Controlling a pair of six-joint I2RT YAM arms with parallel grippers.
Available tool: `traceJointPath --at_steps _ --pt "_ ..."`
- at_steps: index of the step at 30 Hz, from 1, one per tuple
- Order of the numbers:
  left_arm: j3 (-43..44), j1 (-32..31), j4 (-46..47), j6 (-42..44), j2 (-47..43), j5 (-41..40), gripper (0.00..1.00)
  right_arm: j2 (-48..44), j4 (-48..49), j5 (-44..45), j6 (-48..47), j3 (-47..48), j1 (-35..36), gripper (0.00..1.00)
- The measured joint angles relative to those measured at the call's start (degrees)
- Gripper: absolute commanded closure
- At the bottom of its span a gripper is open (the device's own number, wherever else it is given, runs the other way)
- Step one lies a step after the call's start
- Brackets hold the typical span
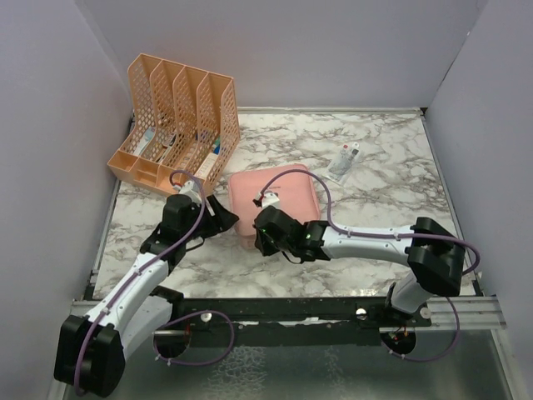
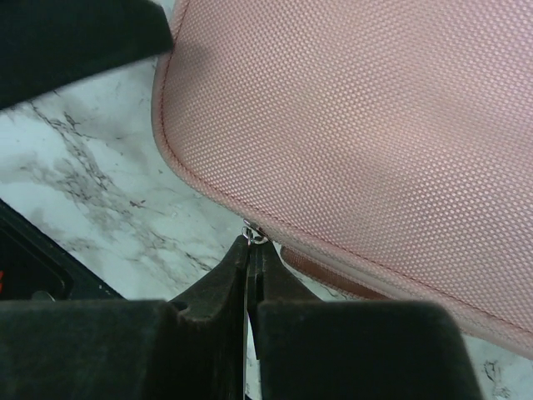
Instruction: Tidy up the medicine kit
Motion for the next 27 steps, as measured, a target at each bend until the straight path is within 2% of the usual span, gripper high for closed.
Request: traceJointPath --at_steps 3,5,12,15,27 --pt "-3.5 0.0 2.7 -2.6 -1.4 2.4 0.36 0.7 0.7 -0.8 0.0 1.1 0.0 0.99" --pt "-5.2 0.0 4.2 -4.1 -1.4 3.8 0.42 1.0 0.9 -1.3 0.0 1.4 0.0 0.99" --pt "-6.3 0.0 7.6 -7.4 0.1 5.6 0.85 1.1 0.6 -1.1 0.5 1.4 0.0 0.99" --pt "-6.0 0.0 6.8 -7.7 -0.1 4.5 0.99 1.1 0.1 -0.1 1.6 1.3 0.0 0.99" --pt "-4.4 -0.3 3.6 -7.5 0.2 2.7 1.00 -1.6 -2.8 6.7 8.3 -1.3 0.1 0.99"
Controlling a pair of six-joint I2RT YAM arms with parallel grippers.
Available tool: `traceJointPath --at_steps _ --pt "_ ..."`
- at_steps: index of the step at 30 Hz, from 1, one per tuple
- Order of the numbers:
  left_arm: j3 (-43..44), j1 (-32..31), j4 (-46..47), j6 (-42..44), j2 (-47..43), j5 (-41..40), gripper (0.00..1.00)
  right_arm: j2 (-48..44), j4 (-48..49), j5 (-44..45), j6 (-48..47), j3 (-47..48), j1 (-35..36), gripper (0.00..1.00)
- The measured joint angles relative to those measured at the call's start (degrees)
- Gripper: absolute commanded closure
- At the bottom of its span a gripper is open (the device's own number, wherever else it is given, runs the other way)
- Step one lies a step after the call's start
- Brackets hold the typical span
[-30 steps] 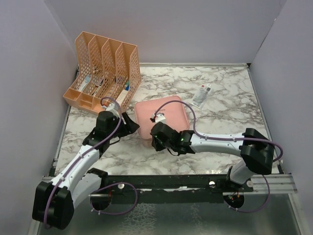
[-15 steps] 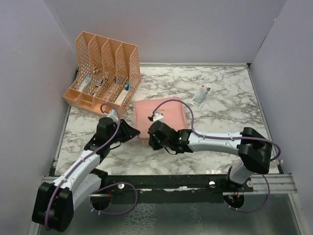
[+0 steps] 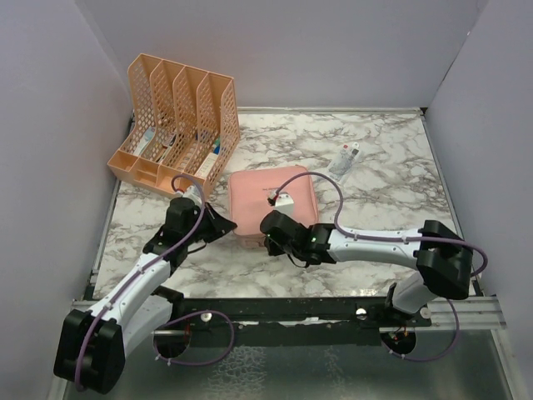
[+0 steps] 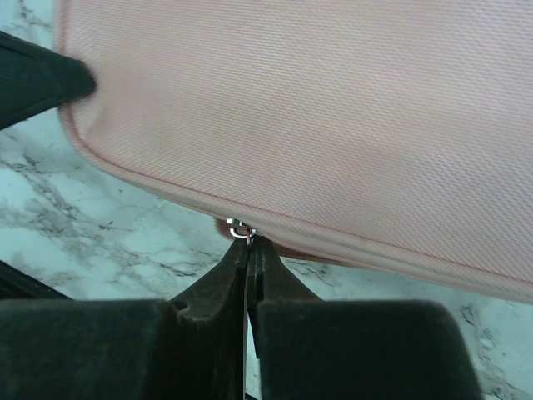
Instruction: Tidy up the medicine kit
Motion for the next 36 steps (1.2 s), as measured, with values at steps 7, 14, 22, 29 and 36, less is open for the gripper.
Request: traceJointPath --at_steps 7,14,22,29,36 --pt "1.5 -0.2 -1.7 1.1 0.9 -0.7 1.00 -4.1 -4.7 6.6 3.3 -2.9 0.0 0.99" --pt "2.4 -0.2 -3.2 2.3 1.4 -1.0 1.00 -6.9 -8.8 11.2 5.5 -5.2 -0.3 0.99" --pt "3.3 -0.2 -4.2 3.3 1.8 -1.4 1.00 -13.4 -13.2 13.7 6.9 -10.1 -4.4 0.99" --pt "3.6 -0.2 -4.2 3.5 2.1 -1.4 1.00 -16.3 -13.8 13.6 6.6 -11.6 -6.8 0.99" --pt "7.6 0.0 -5.2 6.0 6.4 -2.5 0.99 -19.4 -8.7 7.8 -2.4 -14.2 -7.5 0.99"
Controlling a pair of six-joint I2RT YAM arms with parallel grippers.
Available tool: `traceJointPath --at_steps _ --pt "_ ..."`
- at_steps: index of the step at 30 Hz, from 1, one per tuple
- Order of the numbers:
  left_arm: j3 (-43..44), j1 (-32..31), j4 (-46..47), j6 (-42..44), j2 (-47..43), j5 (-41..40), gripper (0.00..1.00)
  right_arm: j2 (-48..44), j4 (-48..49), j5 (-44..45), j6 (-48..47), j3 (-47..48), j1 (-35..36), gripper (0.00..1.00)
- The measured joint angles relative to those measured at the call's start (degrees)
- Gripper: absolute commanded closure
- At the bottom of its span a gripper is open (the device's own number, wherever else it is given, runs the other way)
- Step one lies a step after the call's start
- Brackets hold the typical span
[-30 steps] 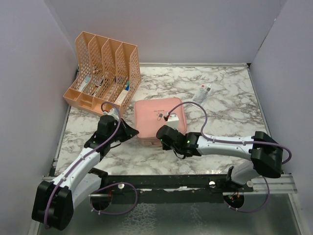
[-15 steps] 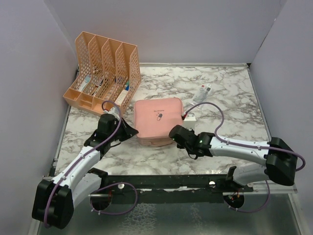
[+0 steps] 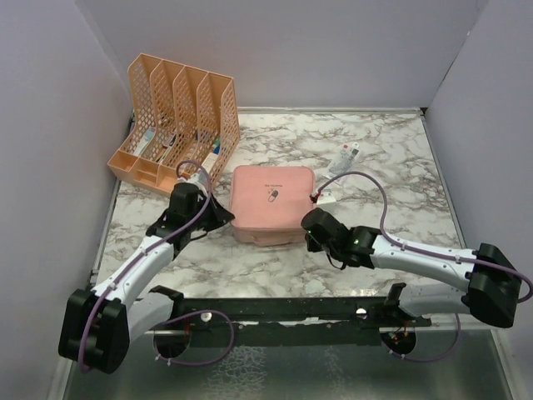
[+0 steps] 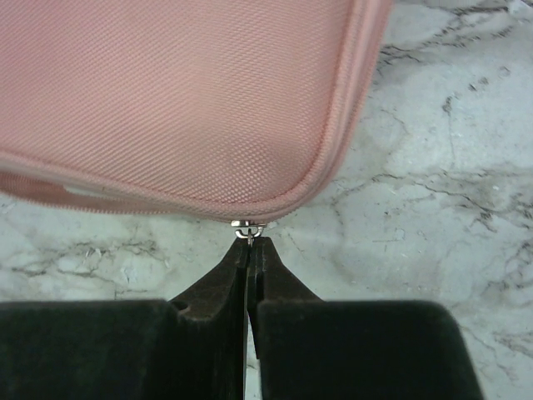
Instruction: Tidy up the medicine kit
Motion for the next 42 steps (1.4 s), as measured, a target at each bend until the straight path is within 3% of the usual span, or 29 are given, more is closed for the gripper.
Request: traceJointPath --at_steps 5,7,18,25,32,42 --pt "5.0 0.3 -0.2 3.9 5.6 -2.4 0.62 -1.3 3.7 -6.6 -7.5 -0.9 -0.4 0.99" --pt "6.5 0.5 -0.2 4.9 7.0 -4.1 0.53 -0.3 5.0 -9.2 -8.9 -0.6 -0.4 0.99" --pt "9.5 0.7 -5.2 8.0 2.7 -11.6 0.36 7.7 10.0 -16.9 -10.9 3.9 0.2 0.99" --pt "6.0 0.7 -5.9 5.8 -5.0 -11.3 0.32 14.1 12.6 -19.4 -10.8 9.0 2.6 0.99" --pt "-2.5 0.7 -1.9 -0.6 -8.3 -3.6 0.33 20.1 14.8 -21.1 -9.6 14.1 4.6 0.99" --pt "-7.6 0.7 6.3 -6.8 -8.3 3.8 0.51 23.0 15.7 -23.3 -8.9 16.9 5.4 0.99"
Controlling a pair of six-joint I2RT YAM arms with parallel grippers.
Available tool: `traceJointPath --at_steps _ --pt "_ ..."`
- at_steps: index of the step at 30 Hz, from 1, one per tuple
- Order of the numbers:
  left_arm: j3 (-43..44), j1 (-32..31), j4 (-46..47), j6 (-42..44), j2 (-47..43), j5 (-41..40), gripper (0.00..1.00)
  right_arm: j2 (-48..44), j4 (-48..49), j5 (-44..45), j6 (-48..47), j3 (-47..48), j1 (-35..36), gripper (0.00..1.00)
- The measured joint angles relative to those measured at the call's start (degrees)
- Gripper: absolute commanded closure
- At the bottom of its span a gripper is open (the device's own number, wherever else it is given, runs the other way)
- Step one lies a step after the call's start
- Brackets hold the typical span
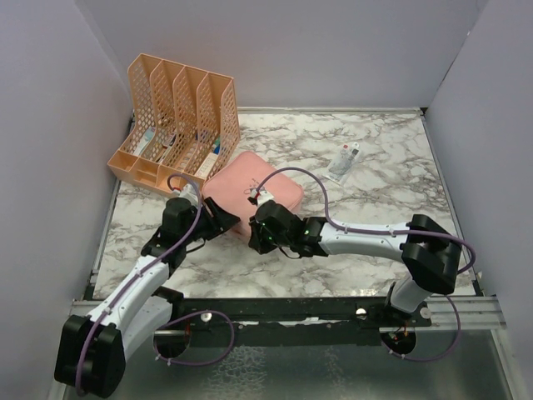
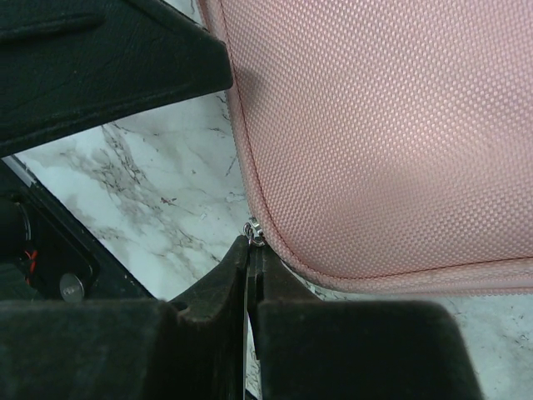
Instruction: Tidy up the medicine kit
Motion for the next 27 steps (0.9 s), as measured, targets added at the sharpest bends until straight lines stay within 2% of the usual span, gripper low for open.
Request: traceJointPath --at_steps 9,17,27 --pt "-0.7 0.0 4.5 -2.2 4.4 1.0 0.65 0.0 0.0 -0.1 0.1 0.0 0.0 0.99" --pt "-0.7 0.0 4.7 -3.2 5.9 0.8 0.99 -0.1 0.5 0.2 0.7 -0.7 0.1 0.99" --pt "1.4 -0.6 1.4 -3.6 6.6 0.4 1.00 -4.5 0.7 7.7 6.1 -5.4 1.2 0.99"
